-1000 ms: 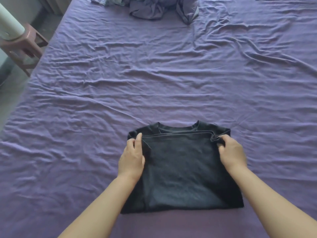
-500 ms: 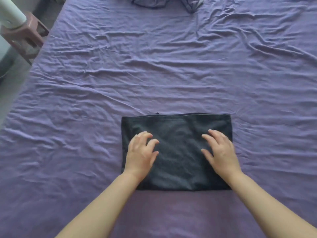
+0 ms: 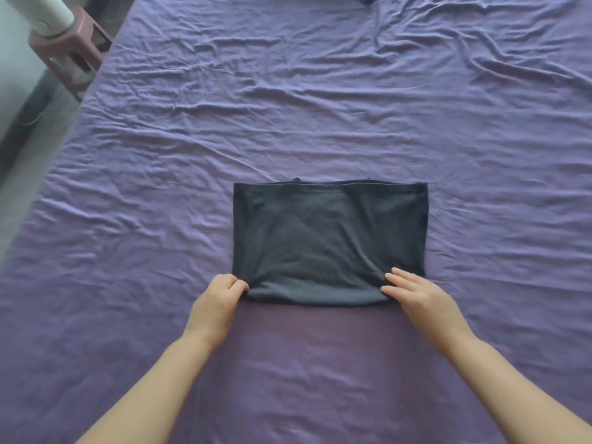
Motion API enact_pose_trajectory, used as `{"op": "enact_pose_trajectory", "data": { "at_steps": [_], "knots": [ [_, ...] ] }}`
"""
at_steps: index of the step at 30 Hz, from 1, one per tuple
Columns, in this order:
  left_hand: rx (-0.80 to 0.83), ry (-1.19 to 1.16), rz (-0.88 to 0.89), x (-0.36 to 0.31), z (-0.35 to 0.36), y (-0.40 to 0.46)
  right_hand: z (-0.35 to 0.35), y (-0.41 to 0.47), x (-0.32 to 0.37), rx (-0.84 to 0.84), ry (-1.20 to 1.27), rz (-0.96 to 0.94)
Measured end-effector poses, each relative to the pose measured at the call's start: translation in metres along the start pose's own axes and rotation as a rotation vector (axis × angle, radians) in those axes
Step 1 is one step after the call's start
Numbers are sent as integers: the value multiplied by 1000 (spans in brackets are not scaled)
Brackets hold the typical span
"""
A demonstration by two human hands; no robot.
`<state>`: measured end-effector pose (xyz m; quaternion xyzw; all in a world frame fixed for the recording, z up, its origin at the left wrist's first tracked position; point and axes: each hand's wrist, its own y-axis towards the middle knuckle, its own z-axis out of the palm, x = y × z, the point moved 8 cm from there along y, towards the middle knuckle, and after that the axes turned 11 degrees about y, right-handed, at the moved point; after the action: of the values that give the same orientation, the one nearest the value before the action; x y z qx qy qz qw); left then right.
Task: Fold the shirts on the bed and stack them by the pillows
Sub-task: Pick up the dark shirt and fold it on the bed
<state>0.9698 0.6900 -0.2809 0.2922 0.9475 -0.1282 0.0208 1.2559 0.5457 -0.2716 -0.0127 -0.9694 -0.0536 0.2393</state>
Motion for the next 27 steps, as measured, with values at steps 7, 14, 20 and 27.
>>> {"op": "enact_pose_trajectory", "data": {
  "at_steps": [7, 14, 20, 27],
  "knots": [
    [24, -8, -86, -1, -6, -38, 0, -43, -16, 177, 173, 365],
    [183, 30, -74, -29, 10, -154, -21, -137, 58, 151, 186, 199],
    [137, 111, -11, -61, 23, -195, -1, -194, 78, 238, 214, 154],
    [64, -41, 253, -213, 39, -168, 0, -182, 41, 138, 349, 411]
  ]
}}
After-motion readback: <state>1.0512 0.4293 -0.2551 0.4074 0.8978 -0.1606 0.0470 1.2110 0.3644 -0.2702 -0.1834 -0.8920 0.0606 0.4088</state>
